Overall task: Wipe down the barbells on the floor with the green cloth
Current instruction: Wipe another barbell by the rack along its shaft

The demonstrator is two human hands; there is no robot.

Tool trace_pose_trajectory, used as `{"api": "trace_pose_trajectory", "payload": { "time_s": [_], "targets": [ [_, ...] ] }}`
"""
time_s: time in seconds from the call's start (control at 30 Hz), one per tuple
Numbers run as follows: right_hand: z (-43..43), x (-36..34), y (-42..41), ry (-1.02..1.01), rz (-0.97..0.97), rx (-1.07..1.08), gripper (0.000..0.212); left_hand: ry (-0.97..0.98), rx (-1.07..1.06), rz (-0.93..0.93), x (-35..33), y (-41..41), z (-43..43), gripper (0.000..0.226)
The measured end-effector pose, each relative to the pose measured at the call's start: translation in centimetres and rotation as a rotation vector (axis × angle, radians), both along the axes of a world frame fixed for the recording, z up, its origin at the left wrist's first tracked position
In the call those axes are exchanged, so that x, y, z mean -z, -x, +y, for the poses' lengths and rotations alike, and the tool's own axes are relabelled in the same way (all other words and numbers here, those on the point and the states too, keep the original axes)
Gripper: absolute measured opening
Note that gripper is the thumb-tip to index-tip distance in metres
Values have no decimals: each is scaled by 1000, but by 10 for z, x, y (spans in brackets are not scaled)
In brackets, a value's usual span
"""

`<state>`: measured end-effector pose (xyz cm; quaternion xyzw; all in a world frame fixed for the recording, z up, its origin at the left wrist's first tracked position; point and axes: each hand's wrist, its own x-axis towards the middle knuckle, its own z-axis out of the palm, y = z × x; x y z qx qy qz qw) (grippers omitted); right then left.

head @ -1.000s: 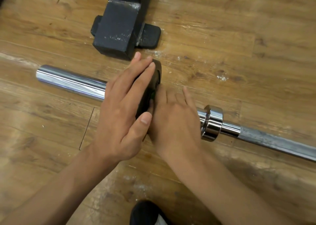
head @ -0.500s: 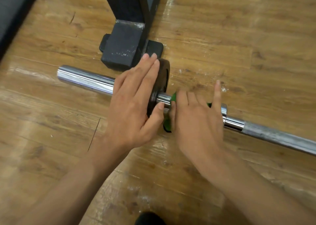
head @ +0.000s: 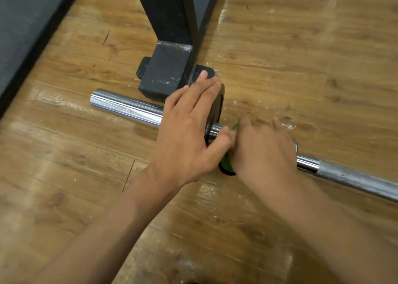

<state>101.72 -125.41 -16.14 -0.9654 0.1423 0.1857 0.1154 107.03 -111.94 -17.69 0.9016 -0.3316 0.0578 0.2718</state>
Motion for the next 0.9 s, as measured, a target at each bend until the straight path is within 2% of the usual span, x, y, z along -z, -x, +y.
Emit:
{"api": "trace_pose_trajectory", "payload": {
  "time_s": [0.07, 0.13, 0.27, 0.37, 0.43, 0.5, 0.57, 0.7, 0.77, 0.83, 0.9],
  "targets": [
    [1, -10, -22, -101, 73, -77, 24, 11, 12, -12, 0, 3, 3, 69],
    [3, -6, -17, -145, 30, -169, 24, 9, 30, -31, 0, 8, 11, 68],
    [-9, 14, 40, 26, -154, -171, 40, 34, 74, -93, 7, 31, 33, 64],
    [4, 9, 33, -55, 9, -128, 25, -16, 82, -72, 2, 43, 44, 61],
    [27, 5, 24, -165, -2, -175, 14, -125, 93, 5, -8, 39, 51, 64],
    [38, 6, 30, -200, 3, -172, 27, -217, 124, 79, -17, 34, 60, 69],
    [31, 13, 57, -88, -33, -187, 39, -274, 159, 96, -20, 39, 68, 72],
    [18, 14, 88, -26, -33, -183, 42, -124, 12, 211, -13, 75, 71, 71],
    [37, 9, 71, -79, 68, -227, 38, -69, -20, 214, -10, 90, 71, 69],
    [59, 6, 56, -176, 103, -317, 24, -68, 10, 174, -9, 95, 76, 68],
    [61, 7, 61, -236, 87, -330, 27, -96, 41, 149, -11, 97, 80, 69]
  ]
}}
